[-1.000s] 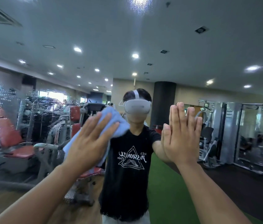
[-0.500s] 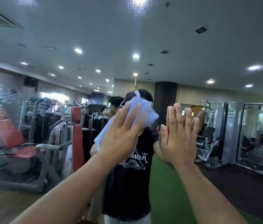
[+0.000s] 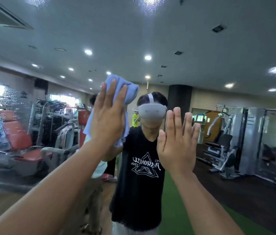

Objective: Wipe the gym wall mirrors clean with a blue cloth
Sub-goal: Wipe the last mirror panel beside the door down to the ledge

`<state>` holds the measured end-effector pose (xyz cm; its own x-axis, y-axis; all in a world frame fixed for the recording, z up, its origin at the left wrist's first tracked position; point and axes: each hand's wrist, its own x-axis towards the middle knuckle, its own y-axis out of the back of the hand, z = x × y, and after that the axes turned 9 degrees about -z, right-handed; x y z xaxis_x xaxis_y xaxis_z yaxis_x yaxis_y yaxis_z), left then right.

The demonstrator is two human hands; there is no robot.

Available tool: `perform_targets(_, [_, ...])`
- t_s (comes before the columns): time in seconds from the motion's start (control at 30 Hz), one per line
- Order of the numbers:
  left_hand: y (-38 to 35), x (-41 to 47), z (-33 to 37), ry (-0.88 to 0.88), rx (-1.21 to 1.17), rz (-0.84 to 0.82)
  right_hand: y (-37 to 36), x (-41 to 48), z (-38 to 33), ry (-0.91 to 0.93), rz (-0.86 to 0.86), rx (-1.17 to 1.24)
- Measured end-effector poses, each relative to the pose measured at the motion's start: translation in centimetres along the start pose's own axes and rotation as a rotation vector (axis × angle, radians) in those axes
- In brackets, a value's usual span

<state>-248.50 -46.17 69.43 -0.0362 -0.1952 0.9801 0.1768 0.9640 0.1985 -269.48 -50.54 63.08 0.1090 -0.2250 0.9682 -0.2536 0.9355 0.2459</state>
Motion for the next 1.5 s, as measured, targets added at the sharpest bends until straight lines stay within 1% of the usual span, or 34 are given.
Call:
perform_targets(0.07, [-0.7,-0.5,1.9,-0.021,-0.013,0.015,0.0,0.0,0.1,0.004,0.005,0.003])
perform_targets(0.1, [-1.1,-1.3,2.4,-0.064,-0.018,0.009,0.0,0.0,0.1,0.008,0.007,0.006])
perform_targets(0.2, [-1.6,-5.3,2.4,-0.28,-0.003,-0.05,0.0,-0.1,0.2,0.015,0.013,0.007])
perform_targets(0.27, [-1.5,-8.0,0.6,-0.4,0.023,-0.101,0.1,-0.1,0.2,0.015,0.008,0.014])
perform_targets(0.37, [0.0,-10.3,-3.2,-0.449,0.098,-0.161,0.1,-0.2,0.3,0.017,-0.01,0.041])
perform_targets(0.43, [1.2,-10.1,-5.5,-0.405,0.122,-0.183,0.2,-0.2,0.2,0.014,-0.013,0.054])
perform_targets(0.47, [1.6,-9.4,-6.3,-0.356,0.125,-0.191,0.2,-0.2,0.1,0.012,-0.01,0.053])
perform_targets(0.53, [2.1,-7.1,-7.0,-0.194,0.079,-0.166,0.2,-0.2,0.0,0.01,0.002,0.051])
perform_targets(0.6, [2.2,-4.1,-6.1,0.016,-0.009,-0.085,0.2,-0.1,0.0,0.01,0.008,0.054])
perform_targets(0.67, [2.1,-1.2,-3.8,0.178,-0.073,-0.024,0.1,-0.1,-0.1,0.01,0.006,0.047])
perform_targets(0.7, [1.9,-0.1,-2.5,0.216,-0.087,-0.005,0.1,-0.2,-0.1,0.011,0.007,0.046])
perform_targets(0.73, [1.6,0.6,-1.2,0.216,-0.09,0.013,0.1,-0.1,-0.1,0.012,0.009,0.047])
perform_targets(0.77, [1.2,0.8,-0.1,0.183,-0.085,0.03,0.1,-0.2,-0.1,0.013,0.011,0.049])
perform_targets(0.83, [0.0,-0.1,1.4,0.042,-0.038,0.058,0.0,-0.1,0.0,0.011,0.014,0.051])
perform_targets(0.9, [-1.1,-2.5,2.0,-0.121,0.019,0.026,0.0,-0.1,0.0,0.012,0.015,0.055])
perform_targets(0.97, [-1.8,-5.3,1.8,-0.246,0.047,-0.035,0.1,-0.1,0.0,0.021,0.007,0.069])
perform_targets(1.1, [-0.9,-9.9,-1.2,-0.39,0.08,-0.14,0.3,-0.1,0.1,0.03,-0.005,0.051])
perform_targets(1.17, [0.2,-10.8,-3.3,-0.424,0.105,-0.199,0.3,-0.1,0.1,0.032,-0.016,0.053])
perform_targets(1.23, [1.3,-10.7,-5.3,-0.397,0.116,-0.229,0.4,-0.1,0.2,0.031,-0.02,0.059])
perform_targets(1.33, [2.3,-8.5,-7.6,-0.249,0.116,-0.219,0.8,0.0,-0.1,0.023,-0.025,0.032])
perform_targets(1.43, [3.0,-4.5,-7.7,-0.034,0.028,-0.119,1.3,0.2,-1.0,-0.028,-0.05,0.035])
perform_targets(1.5, [2.9,-2.6,-6.6,0.073,-0.013,-0.036,1.6,0.5,-2.0,-0.082,-0.053,0.055])
